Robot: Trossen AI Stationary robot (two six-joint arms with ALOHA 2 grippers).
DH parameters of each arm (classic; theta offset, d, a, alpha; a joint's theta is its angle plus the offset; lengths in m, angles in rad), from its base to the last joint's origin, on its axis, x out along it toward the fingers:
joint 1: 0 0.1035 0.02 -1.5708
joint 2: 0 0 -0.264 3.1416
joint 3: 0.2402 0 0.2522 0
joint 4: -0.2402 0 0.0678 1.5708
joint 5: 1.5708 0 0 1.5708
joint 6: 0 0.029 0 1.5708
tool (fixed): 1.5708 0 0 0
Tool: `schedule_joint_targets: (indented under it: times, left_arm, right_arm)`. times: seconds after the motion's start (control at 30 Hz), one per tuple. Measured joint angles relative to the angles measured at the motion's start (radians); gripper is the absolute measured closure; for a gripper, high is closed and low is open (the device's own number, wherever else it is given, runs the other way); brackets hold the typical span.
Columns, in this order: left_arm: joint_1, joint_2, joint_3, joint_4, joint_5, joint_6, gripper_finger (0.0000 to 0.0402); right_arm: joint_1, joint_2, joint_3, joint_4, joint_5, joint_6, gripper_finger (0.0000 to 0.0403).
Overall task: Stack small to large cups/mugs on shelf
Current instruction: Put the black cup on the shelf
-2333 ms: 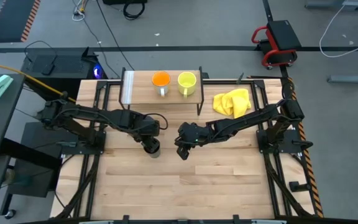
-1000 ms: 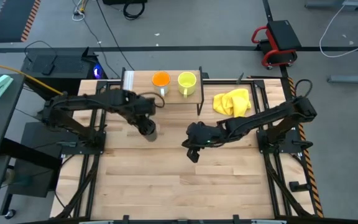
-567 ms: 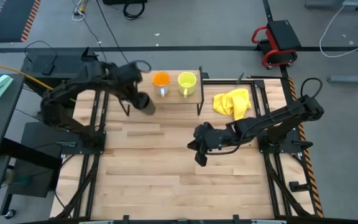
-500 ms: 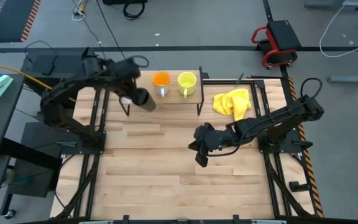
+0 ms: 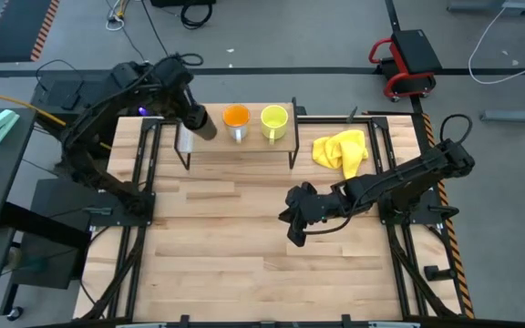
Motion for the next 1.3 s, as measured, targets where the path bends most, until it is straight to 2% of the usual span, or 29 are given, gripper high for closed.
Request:
schedule_joint_targets:
  times: [0.37,0.67,1.3]
  left_arm:
    - [0.11,0.085,-0.001,0.0,0.051,0.125,0.0393]
    - [0.173,0.119,-0.001,0.0,0.064,0.159,0.0393]
    - [0.181,0.134,-0.001,0.0,0.08,0.19,0.0393]
  right_arm:
    - [0.0,0.0,0.0,0.0,0.045,0.03,0.0359]
    - [0.0,0.0,0.0,0.0,0.045,0.04,0.0359]
    - [0.0,0.001,0.0,0.001,0.075,0.052,0.0359]
